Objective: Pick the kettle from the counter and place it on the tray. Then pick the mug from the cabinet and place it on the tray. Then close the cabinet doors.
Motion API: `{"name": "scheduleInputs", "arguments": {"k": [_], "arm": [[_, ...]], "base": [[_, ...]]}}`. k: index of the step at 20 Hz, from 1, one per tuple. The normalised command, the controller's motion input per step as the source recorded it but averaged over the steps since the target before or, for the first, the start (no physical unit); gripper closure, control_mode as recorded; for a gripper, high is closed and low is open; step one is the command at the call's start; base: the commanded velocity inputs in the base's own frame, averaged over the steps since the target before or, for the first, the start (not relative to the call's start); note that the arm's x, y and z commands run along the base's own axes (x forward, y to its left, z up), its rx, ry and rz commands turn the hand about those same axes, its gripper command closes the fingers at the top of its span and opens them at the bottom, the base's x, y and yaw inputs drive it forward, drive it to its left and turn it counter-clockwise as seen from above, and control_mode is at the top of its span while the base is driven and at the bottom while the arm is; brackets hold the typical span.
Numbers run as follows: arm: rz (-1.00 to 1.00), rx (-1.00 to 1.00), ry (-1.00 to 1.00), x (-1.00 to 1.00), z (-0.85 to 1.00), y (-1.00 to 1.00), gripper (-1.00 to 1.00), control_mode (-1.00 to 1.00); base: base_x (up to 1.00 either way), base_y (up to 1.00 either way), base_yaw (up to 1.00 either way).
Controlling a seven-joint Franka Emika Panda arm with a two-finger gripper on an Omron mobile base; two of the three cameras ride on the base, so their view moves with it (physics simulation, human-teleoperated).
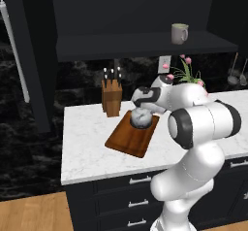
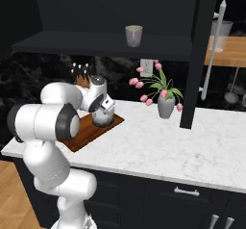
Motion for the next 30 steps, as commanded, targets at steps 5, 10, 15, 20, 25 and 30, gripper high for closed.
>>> {"name": "scheduleInputs", "arguments": {"k": [5,10,15,20,25,30], "arm": [[-0.01,0.00,0.00,-0.19,0.43,0.00,-1.00,-1.00],[0.00,-0.04,0.00,-0.25,0.48,-0.04,-1.00,-1.00],[0.00,-0.02,0.13,-0.32,0.45,-0.10,-1.00,-1.00],[0.01,-0.09,0.03,-0.36,0.47,-0.18,-1.00,-1.00],[0.00,-0.16,0.01,-0.30,0.41,-0.27,-1.00,-1.00],[0.00,-0.14,0.04,-0.26,0.35,-0.29,-1.00,-1.00]], "base": [[0.00,0.00,0.00],[0.00,0.00,0.00],[0.00,0.00,0.00],[0.00,0.00,0.00],[0.00,0.00,0.00],[0.00,0.00,0.00]]}}
